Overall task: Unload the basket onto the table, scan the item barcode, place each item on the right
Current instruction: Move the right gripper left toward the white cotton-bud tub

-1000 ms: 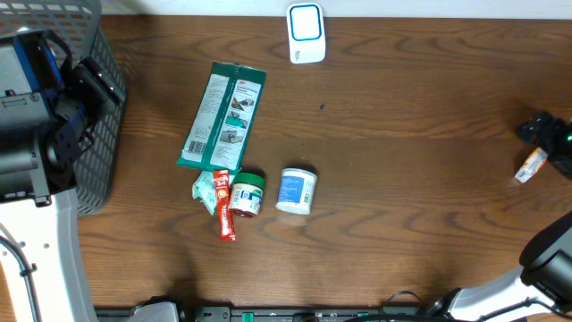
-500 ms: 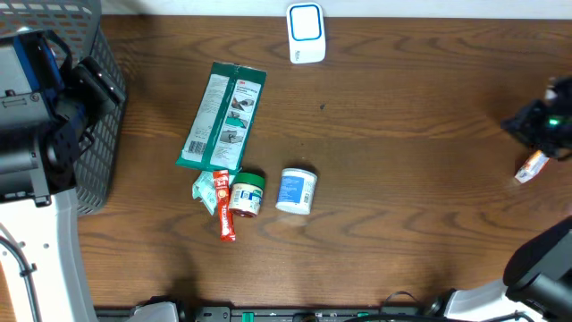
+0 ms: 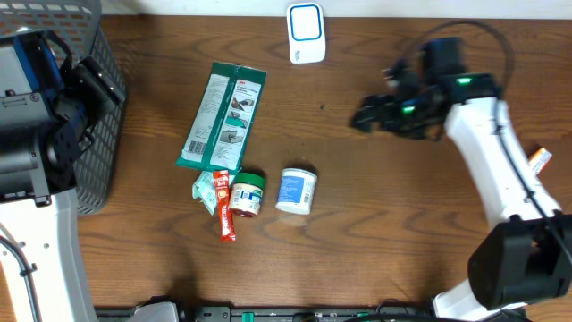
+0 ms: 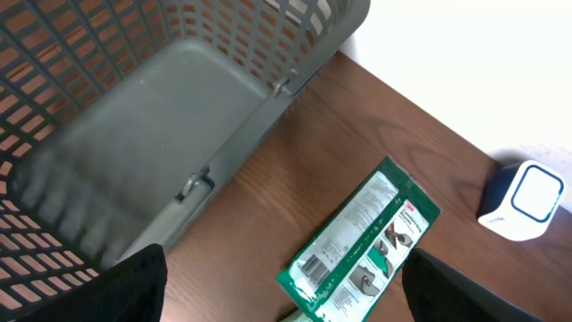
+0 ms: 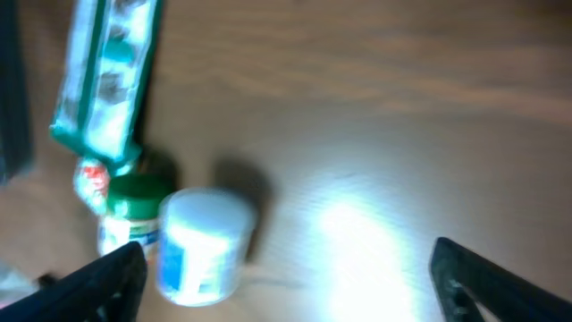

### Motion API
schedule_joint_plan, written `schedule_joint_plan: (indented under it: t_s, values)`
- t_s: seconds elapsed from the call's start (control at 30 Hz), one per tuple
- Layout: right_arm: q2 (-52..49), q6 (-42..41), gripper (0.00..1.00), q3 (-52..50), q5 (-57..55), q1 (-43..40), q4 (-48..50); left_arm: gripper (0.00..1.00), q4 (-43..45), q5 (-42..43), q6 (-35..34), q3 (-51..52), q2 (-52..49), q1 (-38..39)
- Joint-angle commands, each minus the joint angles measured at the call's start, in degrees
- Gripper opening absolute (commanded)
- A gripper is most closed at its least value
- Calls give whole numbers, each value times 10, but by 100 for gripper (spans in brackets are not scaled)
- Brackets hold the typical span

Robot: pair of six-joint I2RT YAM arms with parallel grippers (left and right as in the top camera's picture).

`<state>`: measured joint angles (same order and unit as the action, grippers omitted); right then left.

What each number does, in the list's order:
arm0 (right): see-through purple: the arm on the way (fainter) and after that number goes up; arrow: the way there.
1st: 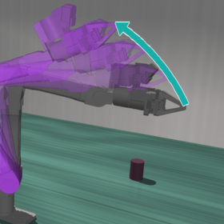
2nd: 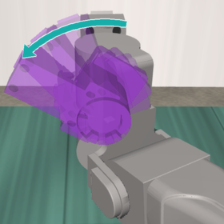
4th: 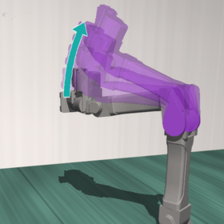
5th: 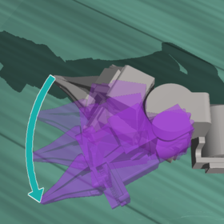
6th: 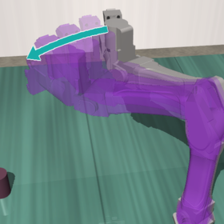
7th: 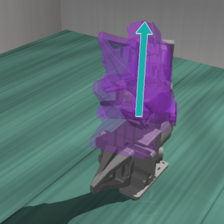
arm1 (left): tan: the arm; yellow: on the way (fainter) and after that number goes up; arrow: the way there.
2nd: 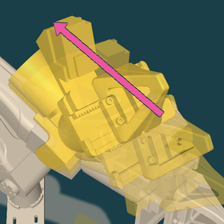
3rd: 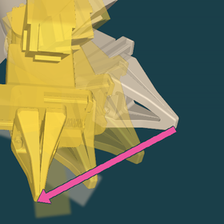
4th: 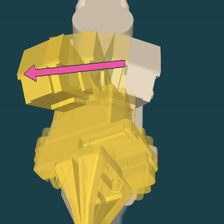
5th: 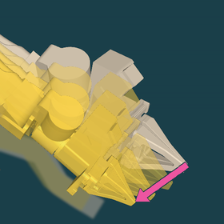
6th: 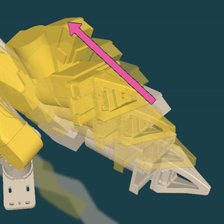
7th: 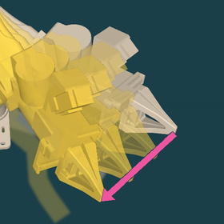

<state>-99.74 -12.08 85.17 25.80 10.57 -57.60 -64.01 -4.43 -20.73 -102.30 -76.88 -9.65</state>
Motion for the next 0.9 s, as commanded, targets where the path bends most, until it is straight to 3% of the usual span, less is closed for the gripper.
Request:
schedule_joint_plan:
  t_s: [0.0,0.13,0.23,0.43,0.6,0.73,0.87]
  values:
    - [0,-50,99,-3,0,67,-1,81,1,-3,5,2,-1,-3]
    - [0,-83,99,-3,-16,127,0,81,1,-3,5,2,-1,-3]
    - [0,-156,99,-3,-99,182,-1,81,1,-3,5,2,-1,-3]
    - [0,-221,98,-3,-242,304,22,81,1,-3,5,2,-1,-3]
    - [-7,-258,74,-4,-290,388,53,81,1,-3,5,2,-1,-3]
    - [-35,-273,44,-4,-361,436,70,81,1,-3,5,2,-2,-3]
    - [-82,-273,34,-4,-405,460,80,81,1,-3,5,2,-2,-3]
